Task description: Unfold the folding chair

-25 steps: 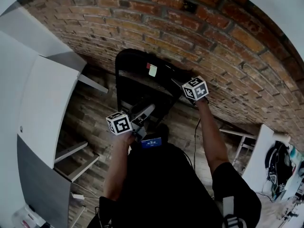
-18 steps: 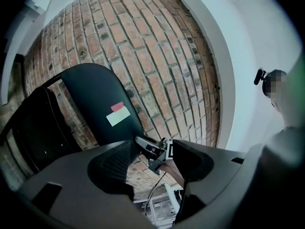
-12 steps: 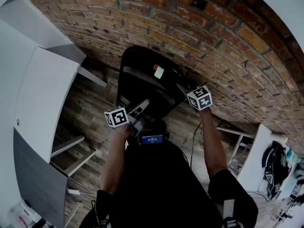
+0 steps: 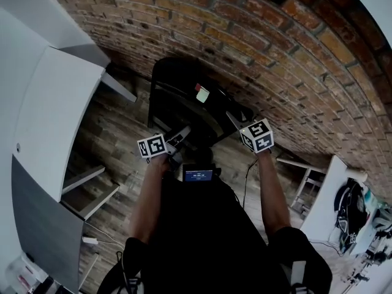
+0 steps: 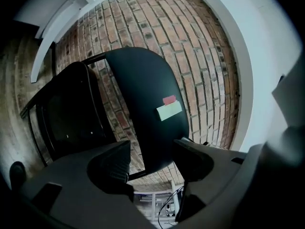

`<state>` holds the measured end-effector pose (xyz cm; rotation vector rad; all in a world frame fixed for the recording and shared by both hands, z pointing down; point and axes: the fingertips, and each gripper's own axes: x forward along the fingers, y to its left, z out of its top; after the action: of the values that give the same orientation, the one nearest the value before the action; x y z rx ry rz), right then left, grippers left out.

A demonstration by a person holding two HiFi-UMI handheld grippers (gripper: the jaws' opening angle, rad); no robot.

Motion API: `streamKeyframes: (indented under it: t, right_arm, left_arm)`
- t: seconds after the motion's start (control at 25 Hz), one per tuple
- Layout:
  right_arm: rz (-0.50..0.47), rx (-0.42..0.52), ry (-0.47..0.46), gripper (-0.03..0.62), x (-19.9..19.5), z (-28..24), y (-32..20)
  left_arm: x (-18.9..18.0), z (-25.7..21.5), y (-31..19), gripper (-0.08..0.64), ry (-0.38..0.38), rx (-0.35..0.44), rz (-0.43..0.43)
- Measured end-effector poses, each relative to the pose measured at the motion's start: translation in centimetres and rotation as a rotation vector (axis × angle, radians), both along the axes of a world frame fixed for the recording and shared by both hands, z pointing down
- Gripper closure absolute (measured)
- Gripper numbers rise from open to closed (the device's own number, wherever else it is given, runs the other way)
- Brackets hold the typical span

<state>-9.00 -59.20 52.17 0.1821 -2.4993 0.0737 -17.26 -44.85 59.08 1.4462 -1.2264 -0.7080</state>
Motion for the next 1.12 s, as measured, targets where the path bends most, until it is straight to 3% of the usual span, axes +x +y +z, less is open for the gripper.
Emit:
streamKeyframes:
  t: [0.68,1.12]
  right_arm:
    - [0.127,0.035,0.008,0.428,0.8,-2.7,11.1]
    - [0.138,0.034,0.013,0.430,0.9,-3.4,17.1]
  left_arm:
    - [3.1,3.2,6.8,0.285,0.108,0.030,0.155]
    - [6.5,4.2,10.7,0.285,0.083,0.005,0.188]
